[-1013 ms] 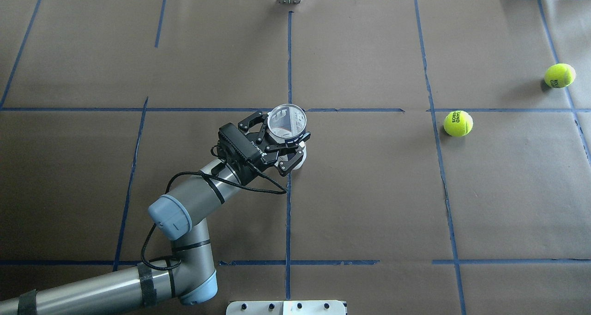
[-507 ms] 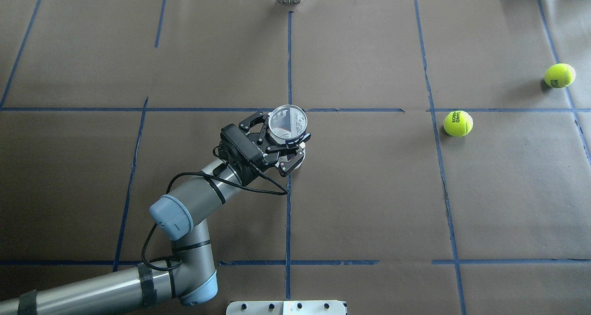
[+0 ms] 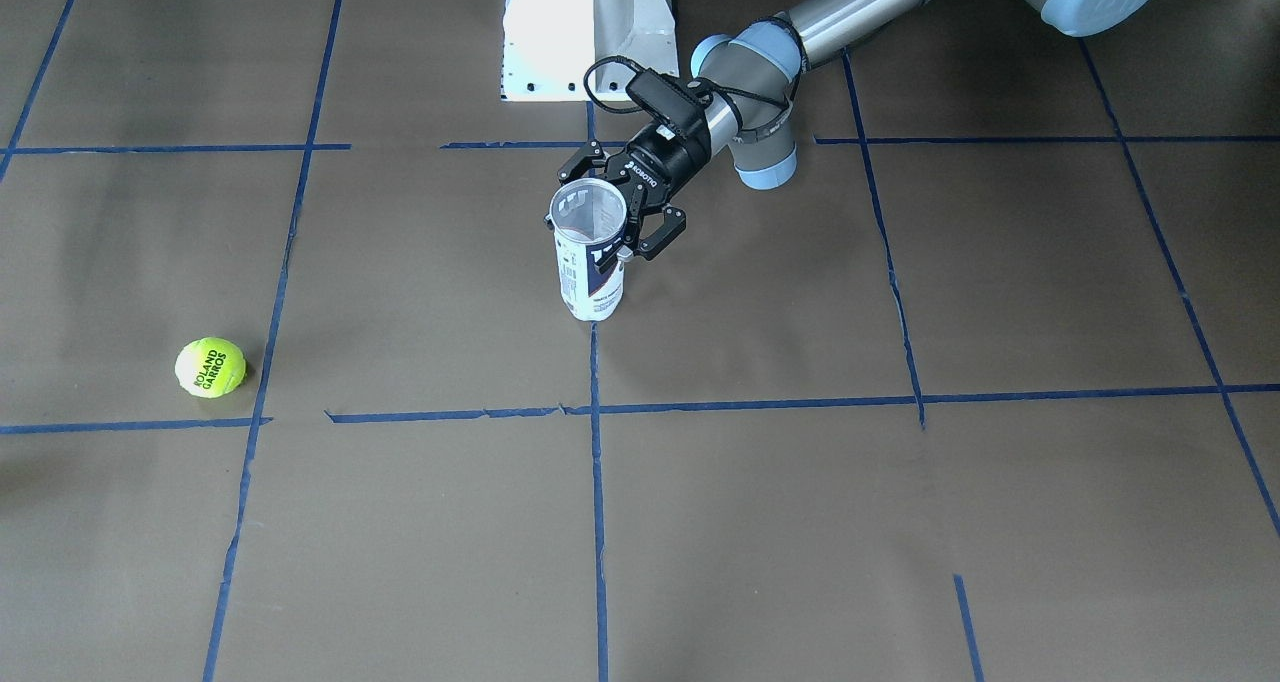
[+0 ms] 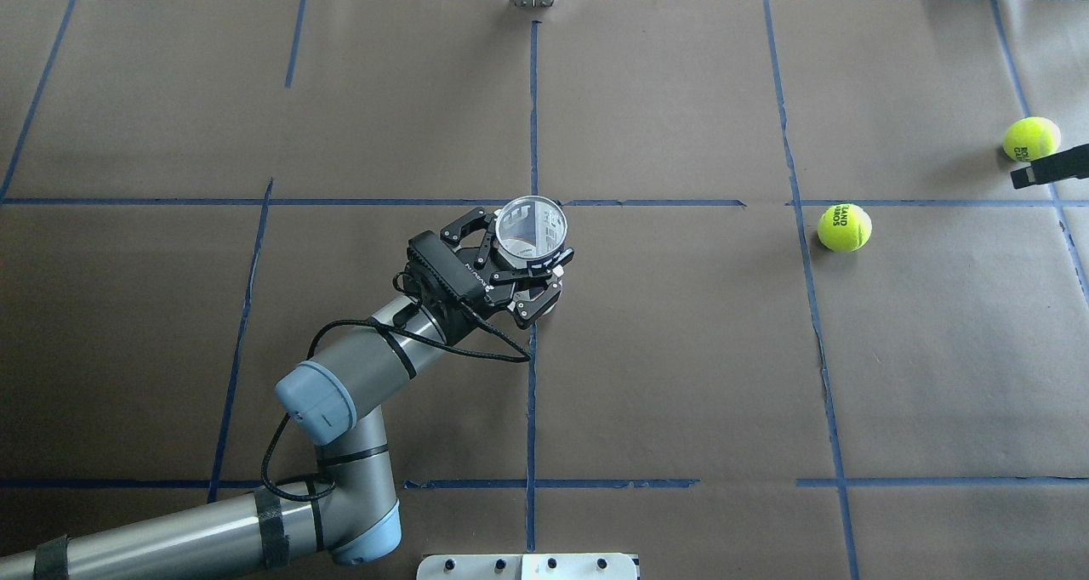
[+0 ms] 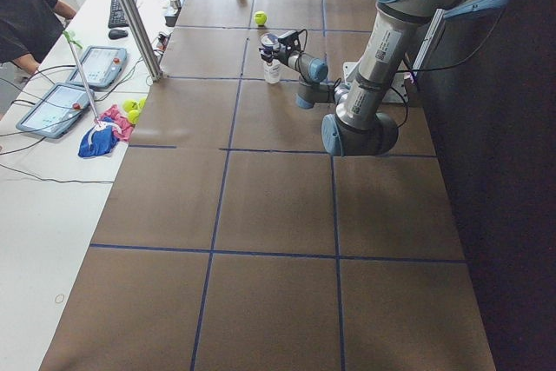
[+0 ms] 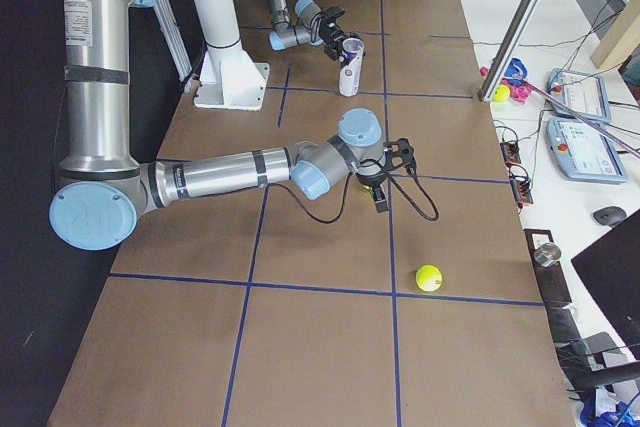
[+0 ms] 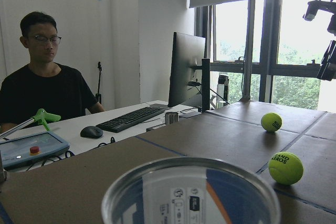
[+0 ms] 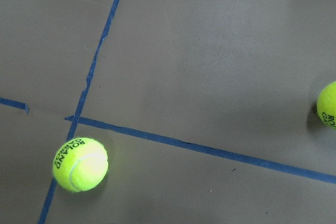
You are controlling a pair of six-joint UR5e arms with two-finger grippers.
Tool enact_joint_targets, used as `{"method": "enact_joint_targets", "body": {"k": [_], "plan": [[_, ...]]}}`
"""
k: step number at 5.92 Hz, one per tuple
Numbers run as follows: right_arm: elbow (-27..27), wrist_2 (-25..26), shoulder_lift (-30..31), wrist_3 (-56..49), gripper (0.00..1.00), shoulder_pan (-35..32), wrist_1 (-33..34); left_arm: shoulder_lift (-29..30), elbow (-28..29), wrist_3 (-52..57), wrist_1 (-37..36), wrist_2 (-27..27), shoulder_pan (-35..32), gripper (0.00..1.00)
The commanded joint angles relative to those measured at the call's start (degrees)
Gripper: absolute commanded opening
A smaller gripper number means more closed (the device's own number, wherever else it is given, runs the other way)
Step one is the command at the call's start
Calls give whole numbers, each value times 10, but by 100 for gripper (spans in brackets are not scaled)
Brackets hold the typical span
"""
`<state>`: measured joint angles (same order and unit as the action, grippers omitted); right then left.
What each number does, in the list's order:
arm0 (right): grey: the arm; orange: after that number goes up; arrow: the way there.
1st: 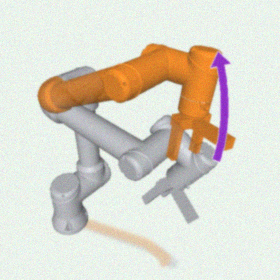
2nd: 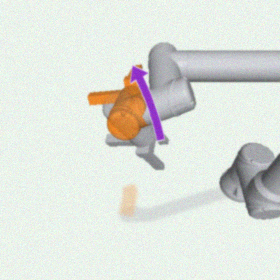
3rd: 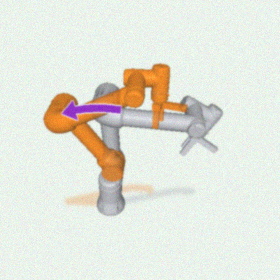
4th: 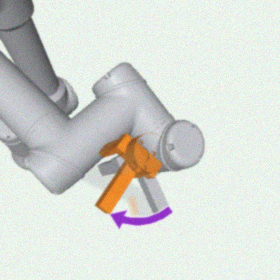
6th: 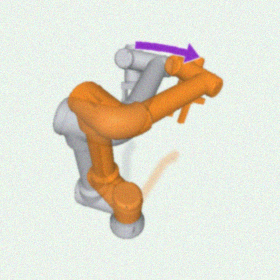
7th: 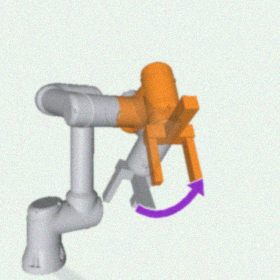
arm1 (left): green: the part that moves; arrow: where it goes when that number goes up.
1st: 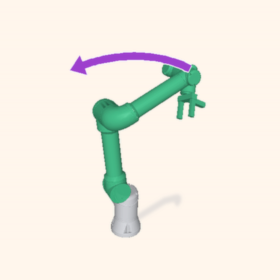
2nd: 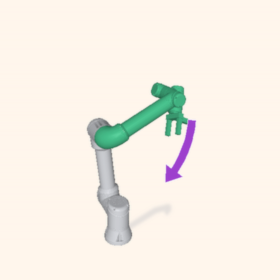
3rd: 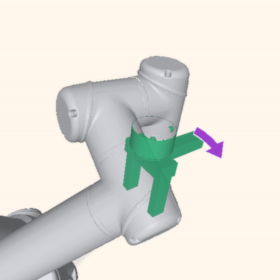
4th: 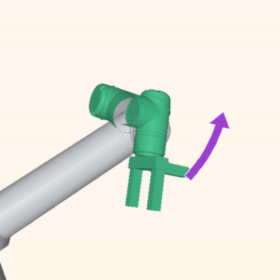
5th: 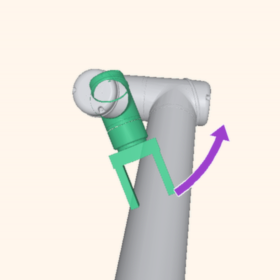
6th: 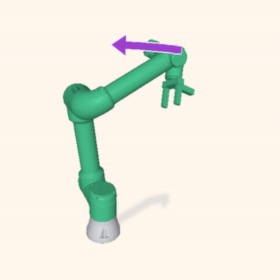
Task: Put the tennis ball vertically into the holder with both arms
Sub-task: 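Hold the holder with the left gripper while the right arm reaches for a ball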
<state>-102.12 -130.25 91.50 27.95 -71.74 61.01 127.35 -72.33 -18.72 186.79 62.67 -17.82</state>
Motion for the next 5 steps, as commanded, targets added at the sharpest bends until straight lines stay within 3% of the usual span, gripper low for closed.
{"method": "enact_joint_targets", "body": {"k": [1,2,3,5], "plan": [[2,58,-26,39,100,53,1,0,0,0,1,0,0,81],[3,89,-46,79,99,86,1,0,0,0,0,0,1,81],[18,99,-68,131,100,119,1,-1,0,0,0,0,1,82],[52,102,-91,138,100,139,2,1,0,-2,0,0,1,83]]}}
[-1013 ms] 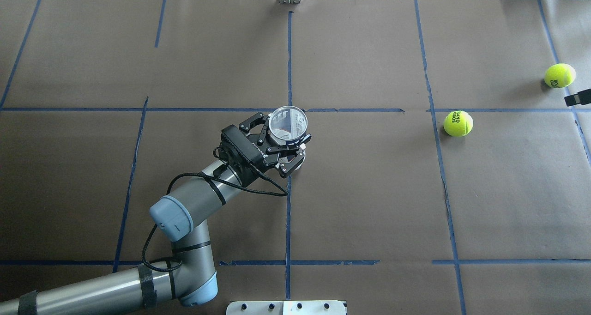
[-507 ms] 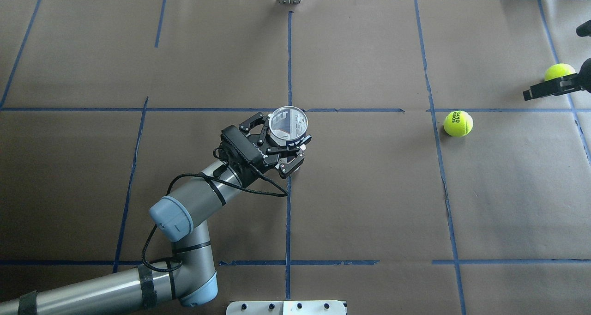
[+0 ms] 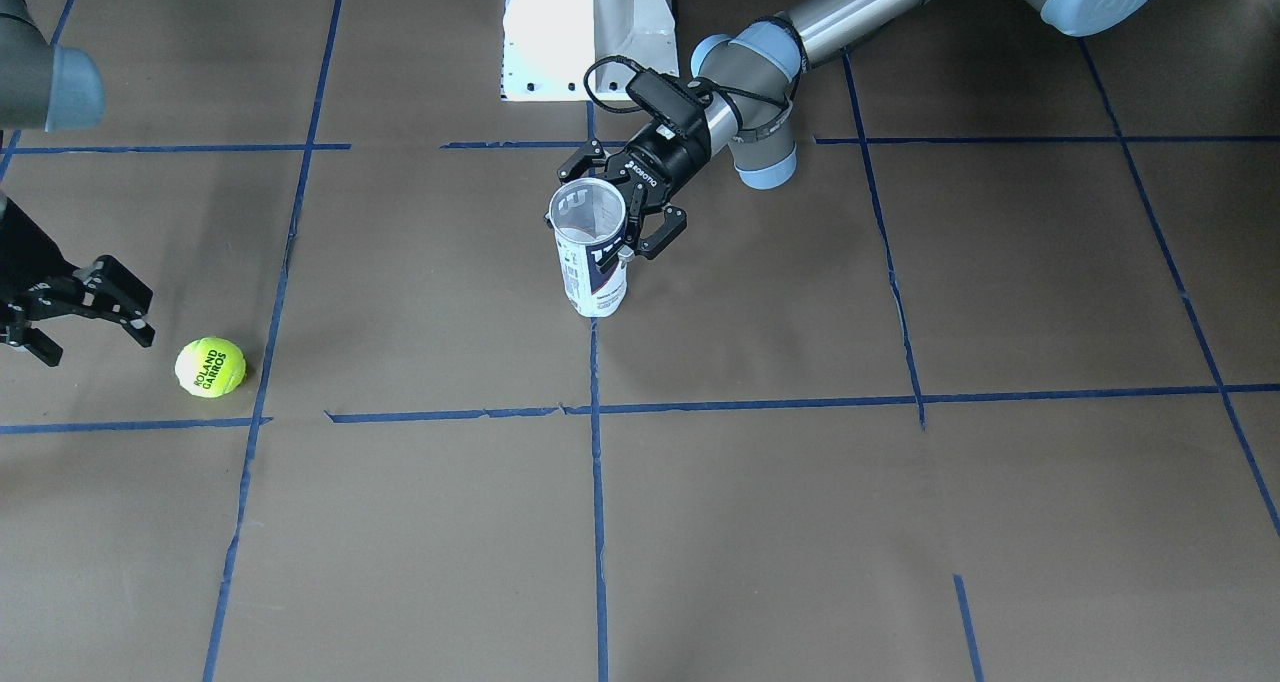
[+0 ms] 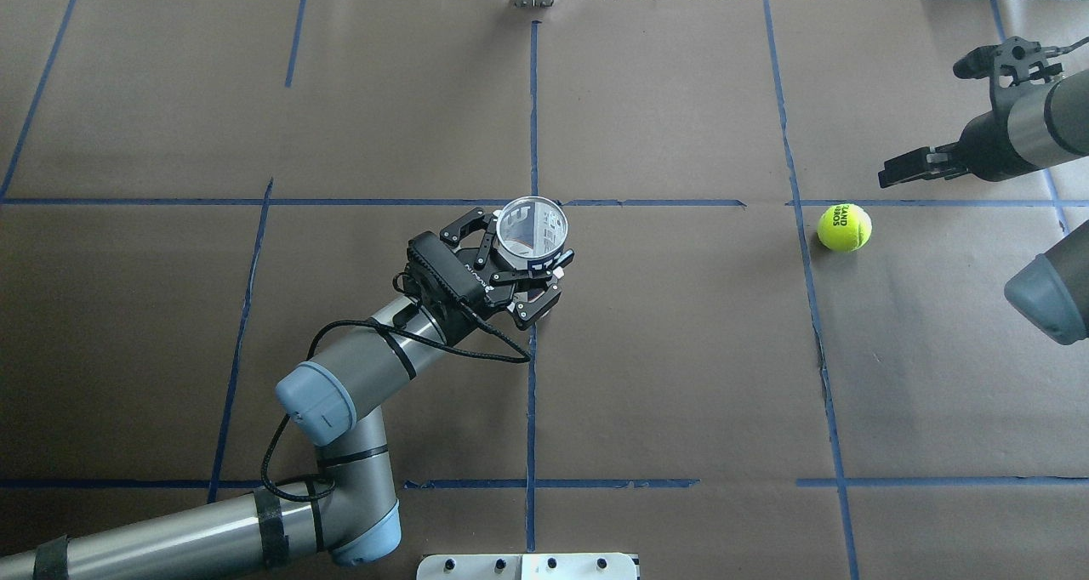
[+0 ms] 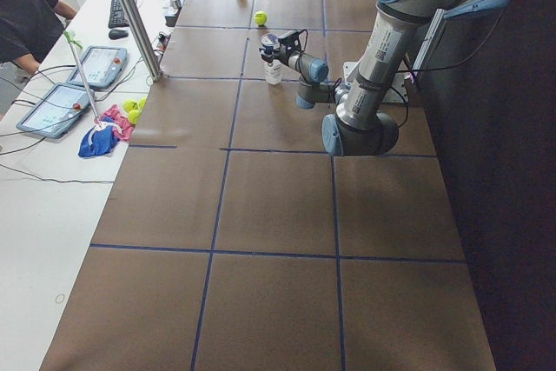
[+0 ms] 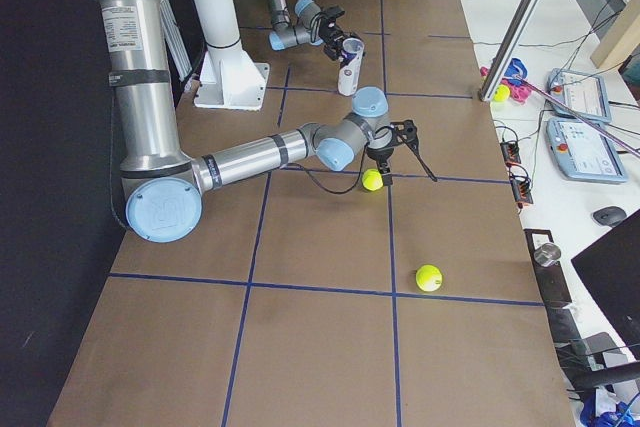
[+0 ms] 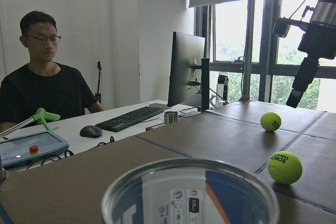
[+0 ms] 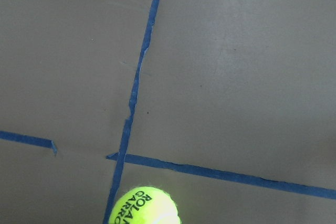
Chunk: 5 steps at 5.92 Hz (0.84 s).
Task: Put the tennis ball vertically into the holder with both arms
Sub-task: 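Hold the holder with the left gripper while the right arm reaches for a ball, then grasp the nearer tennis ball with the right gripper and lift it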
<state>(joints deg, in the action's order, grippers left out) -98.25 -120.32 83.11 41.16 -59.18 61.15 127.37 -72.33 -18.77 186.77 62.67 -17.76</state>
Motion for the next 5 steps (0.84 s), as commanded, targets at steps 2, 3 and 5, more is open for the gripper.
{"method": "enact_joint_targets", "body": {"k": [2,3,5], "plan": [[44,2,-8,7,100,41,0,1,0,-2,0,0,0,84],[46,2,-8,7,100,50,1,1,-1,-2,0,0,0,84],[51,1,-28,8,100,57,2,1,-1,-3,0,0,0,84]]}}
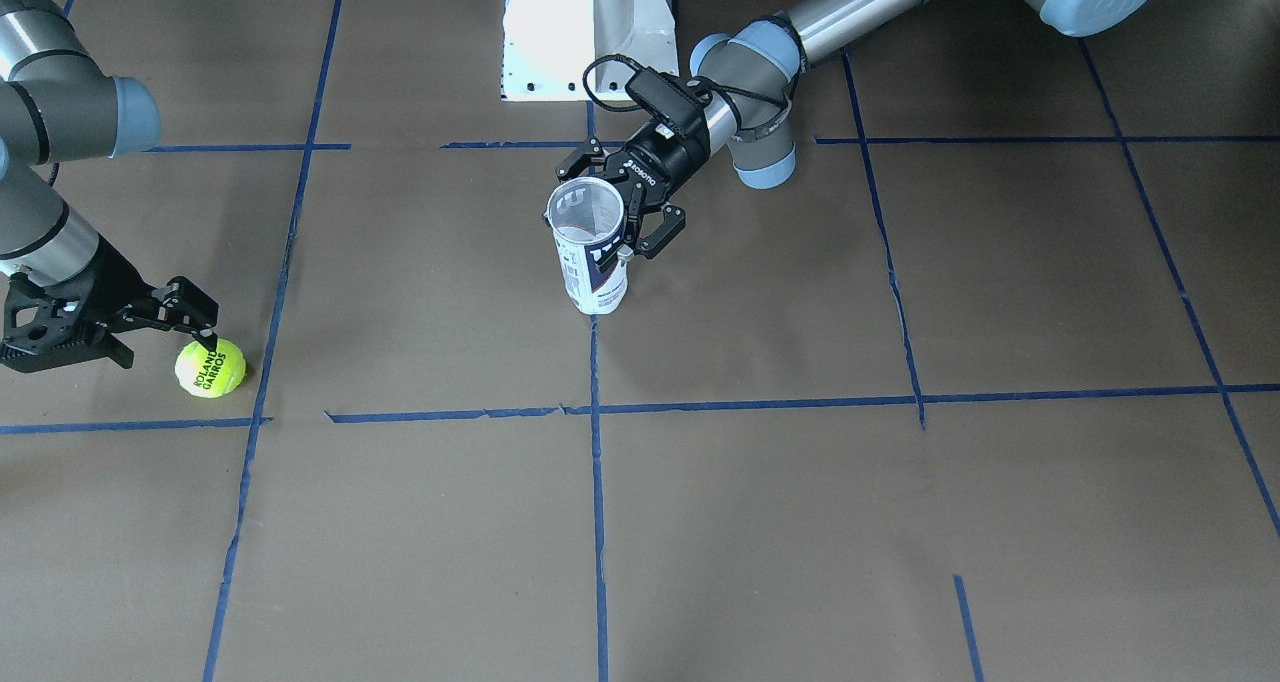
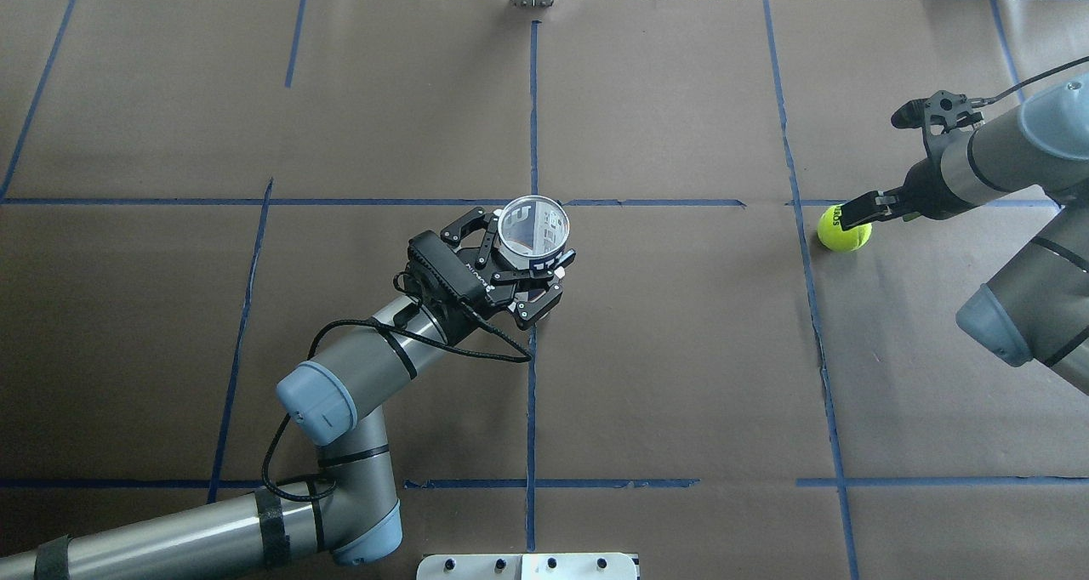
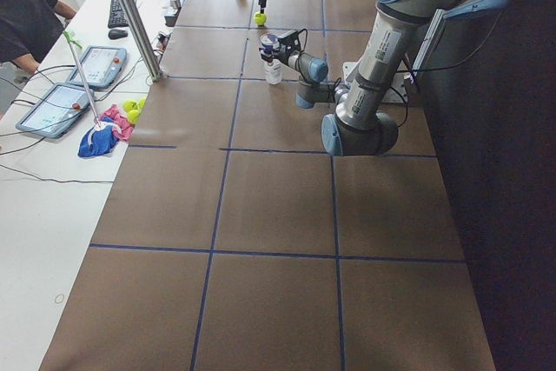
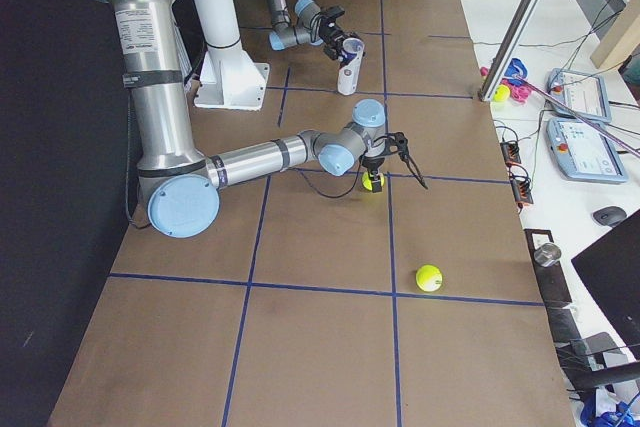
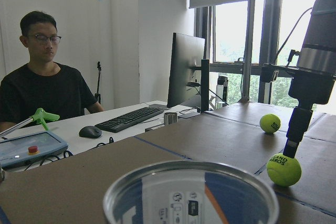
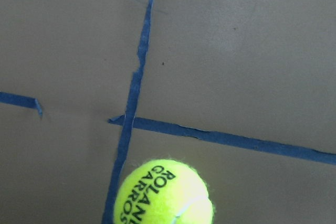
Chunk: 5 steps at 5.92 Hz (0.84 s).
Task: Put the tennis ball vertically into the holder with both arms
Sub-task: 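Grasp the nearer tennis ball with the right gripper and lift it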
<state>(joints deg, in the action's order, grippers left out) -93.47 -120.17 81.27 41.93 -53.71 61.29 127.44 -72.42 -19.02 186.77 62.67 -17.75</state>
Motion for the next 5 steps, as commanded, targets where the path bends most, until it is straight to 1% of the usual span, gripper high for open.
{"method": "enact_joint_targets", "body": {"k": [1,3,4,5], "plan": [[9,-1,-10,0,100,4,0,0,0,-1,0,-1,0,84],[25,1,-15,-2,100,12,0,0,0,-1,0,-1,0,84],[48,1,-36,-2,100,15,-1,0,-1,-1,0,-1,0,84],[57,0,-39,-4,100,17,-1,0,-1,-1,1,-1,0,84]]}}
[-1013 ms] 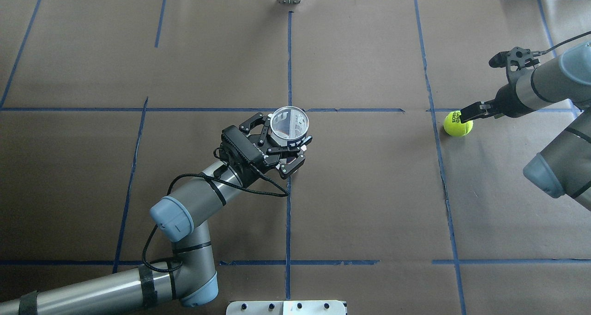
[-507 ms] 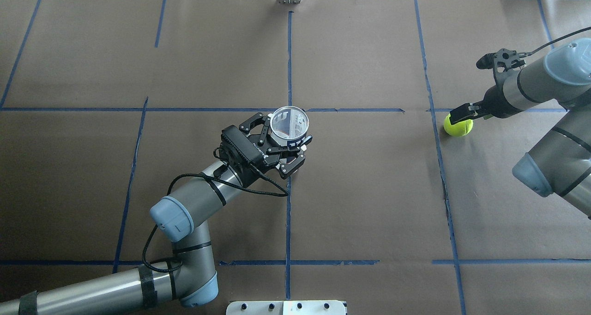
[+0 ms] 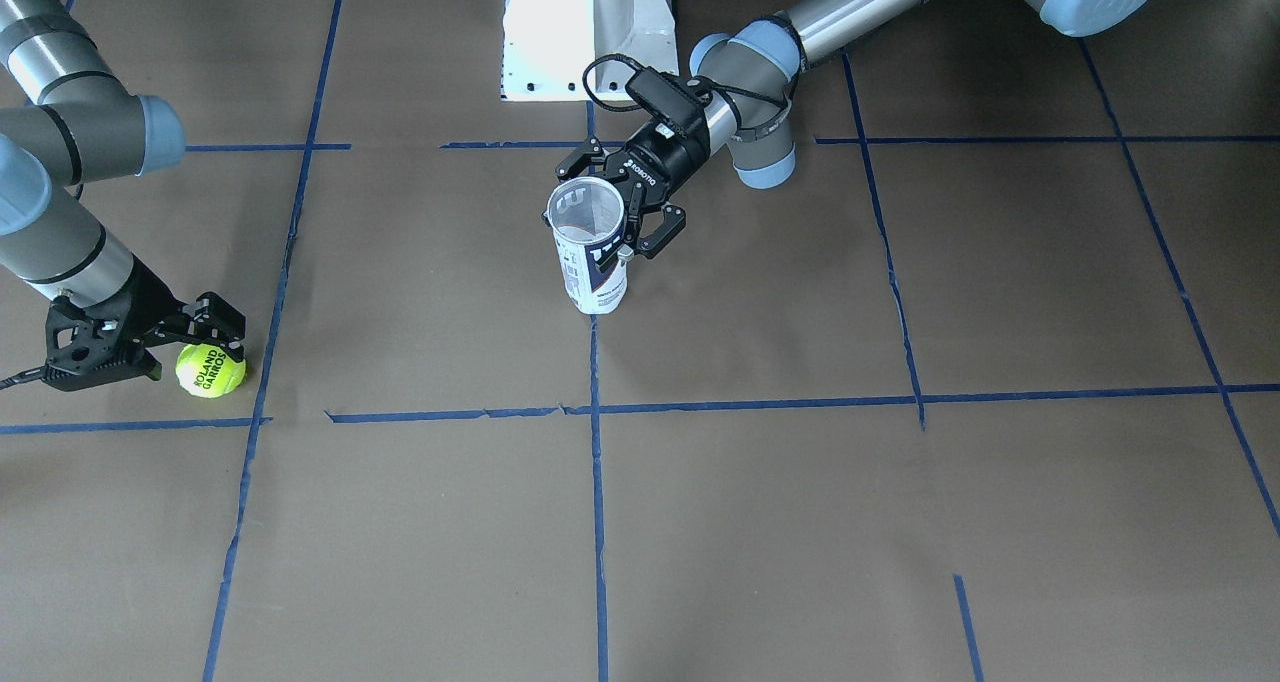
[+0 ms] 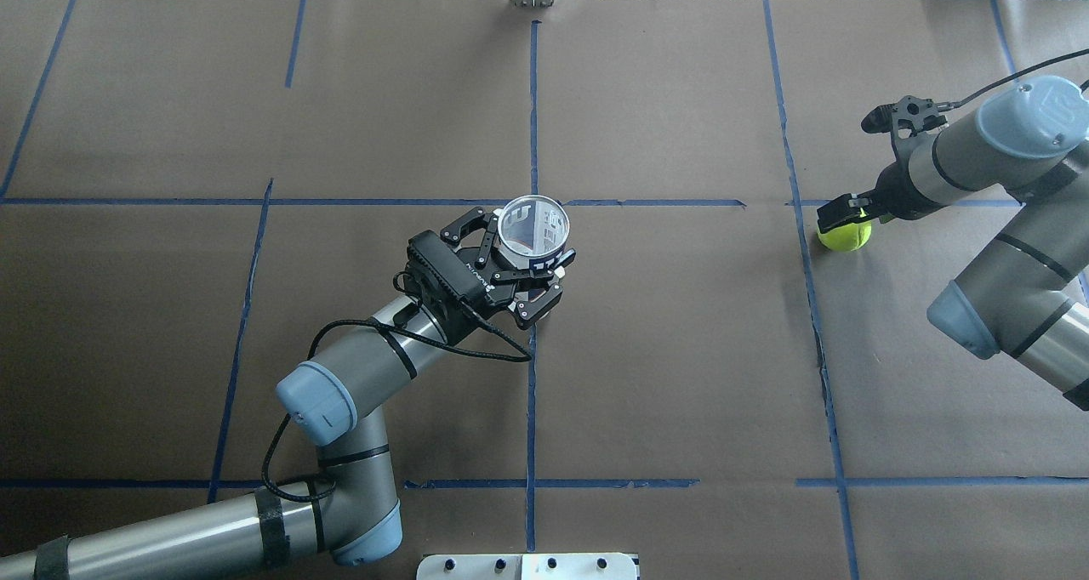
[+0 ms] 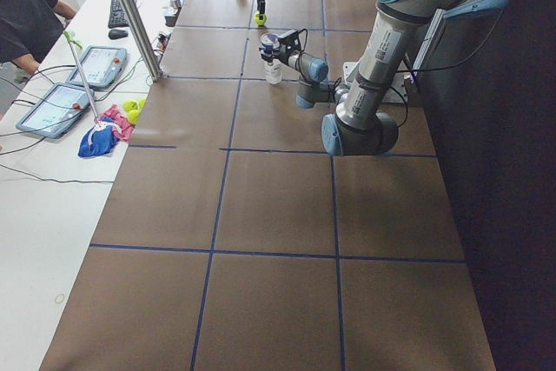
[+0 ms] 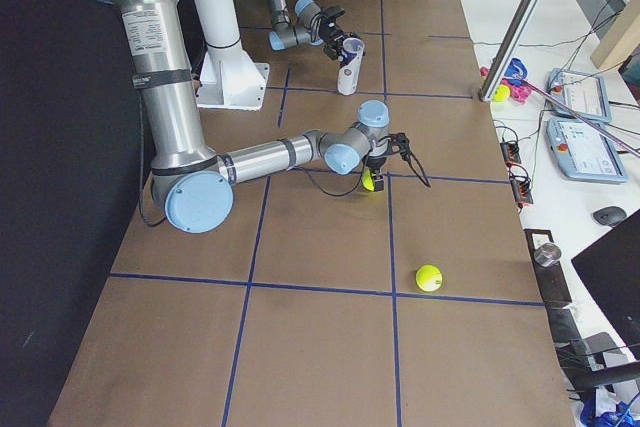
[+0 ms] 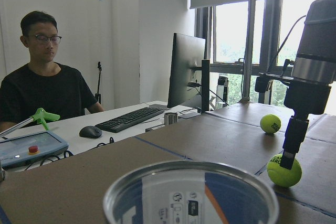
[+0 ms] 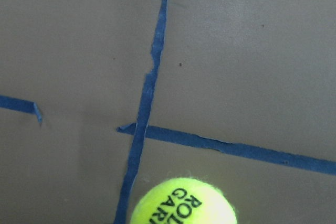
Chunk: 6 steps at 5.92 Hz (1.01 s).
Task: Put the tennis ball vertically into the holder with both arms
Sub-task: 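Grasp the nearer tennis ball with the right gripper and lift it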
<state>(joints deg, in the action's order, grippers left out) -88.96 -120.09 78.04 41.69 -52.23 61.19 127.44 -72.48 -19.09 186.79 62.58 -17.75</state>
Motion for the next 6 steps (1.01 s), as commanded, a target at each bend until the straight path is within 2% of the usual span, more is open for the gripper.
{"method": "enact_joint_targets", "body": {"k": [1,2,4,5,6], "plan": [[19,1,-7,-3,99,3,-1,-1,0,-1,0,0,0,84],[20,2,-7,0,81,3,-1,0,0,0,1,0,0,84],[16,1,-9,35,23,4,-1,0,0,0,0,0,0,84],[-11,-1,-27,46,9,2,2,0,0,-1,1,0,0,84],[-37,-3,-45,101,8,3,8,3,0,-1,1,0,1,84]]}}
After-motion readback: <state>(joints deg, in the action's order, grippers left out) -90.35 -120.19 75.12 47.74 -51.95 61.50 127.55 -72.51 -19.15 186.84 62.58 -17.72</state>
